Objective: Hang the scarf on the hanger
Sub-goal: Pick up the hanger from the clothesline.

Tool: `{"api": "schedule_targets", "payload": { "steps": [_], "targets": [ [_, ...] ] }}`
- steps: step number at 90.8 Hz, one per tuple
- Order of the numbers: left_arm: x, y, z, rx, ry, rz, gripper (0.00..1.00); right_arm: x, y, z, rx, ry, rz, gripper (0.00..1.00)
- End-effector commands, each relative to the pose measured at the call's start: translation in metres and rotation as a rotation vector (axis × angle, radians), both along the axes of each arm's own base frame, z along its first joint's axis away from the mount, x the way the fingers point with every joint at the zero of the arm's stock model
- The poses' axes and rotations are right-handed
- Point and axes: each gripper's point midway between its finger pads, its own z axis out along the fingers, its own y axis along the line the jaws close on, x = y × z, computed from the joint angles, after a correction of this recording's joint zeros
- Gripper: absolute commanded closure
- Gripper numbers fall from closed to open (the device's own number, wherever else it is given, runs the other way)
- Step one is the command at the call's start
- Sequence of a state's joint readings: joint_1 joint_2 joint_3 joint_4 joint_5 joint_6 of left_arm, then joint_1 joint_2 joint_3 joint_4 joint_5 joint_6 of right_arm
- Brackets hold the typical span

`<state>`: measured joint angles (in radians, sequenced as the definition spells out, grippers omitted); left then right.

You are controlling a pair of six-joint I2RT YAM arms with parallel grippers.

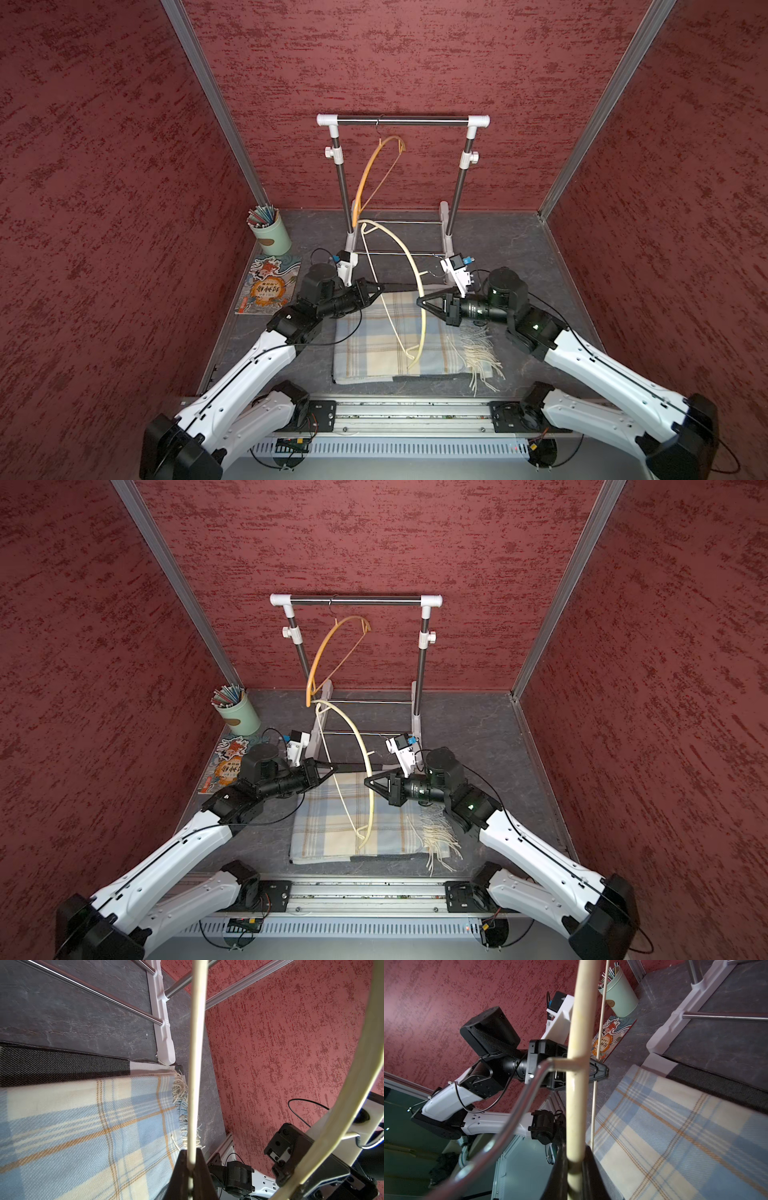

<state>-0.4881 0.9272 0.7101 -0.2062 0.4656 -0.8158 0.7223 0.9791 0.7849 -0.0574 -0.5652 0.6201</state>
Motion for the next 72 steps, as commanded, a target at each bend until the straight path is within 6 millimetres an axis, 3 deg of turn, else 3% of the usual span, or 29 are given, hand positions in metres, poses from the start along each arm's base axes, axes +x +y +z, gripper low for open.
{"api": "schedule_targets", "payload": {
  "steps": [1, 13, 15, 18, 21, 33, 43, 48, 72],
  "targets": [
    [-0.016, -0.006, 0.011, -0.05, -0.03, -0.07, 1.0, 0.015, -0.005, 0.01, 0.041, -0.02, -0.057, 1.0],
    [-0.016, -0.003, 0.003, -0.044, -0.012, -0.055, 0.85, 0.015, -0.004, 0.011, 0.077, 0.016, -0.053, 1.0],
    [-0.016, -0.002, 0.002, -0.044, -0.009, -0.054, 0.75, 0.015, -0.005, 0.01, 0.08, 0.023, -0.056, 1.0],
    [-0.015, -0.001, 0.0, -0.039, 0.0, -0.047, 0.52, 0.017, -0.006, 0.009, 0.082, 0.032, -0.063, 1.0],
    [-0.015, 0.002, -0.002, -0.03, 0.011, -0.035, 0.37, 0.018, -0.007, 0.008, 0.083, 0.041, -0.069, 1.0],
    [-0.011, 0.033, -0.014, 0.064, 0.07, 0.1, 0.07, 0.028, -0.017, -0.012, 0.045, 0.115, -0.143, 1.0],
    [-0.01, 0.079, -0.034, 0.148, 0.15, 0.277, 0.02, 0.03, -0.023, -0.037, 0.025, 0.208, -0.175, 1.0],
    [-0.013, 0.093, -0.052, 0.155, 0.217, 0.315, 0.04, 0.029, -0.022, -0.046, 0.044, 0.253, -0.175, 1.0],
    [-0.045, 0.111, -0.132, 0.301, 0.465, 0.328, 0.18, 0.02, 0.013, -0.062, 0.163, 0.384, -0.043, 1.0]
  ]
}}
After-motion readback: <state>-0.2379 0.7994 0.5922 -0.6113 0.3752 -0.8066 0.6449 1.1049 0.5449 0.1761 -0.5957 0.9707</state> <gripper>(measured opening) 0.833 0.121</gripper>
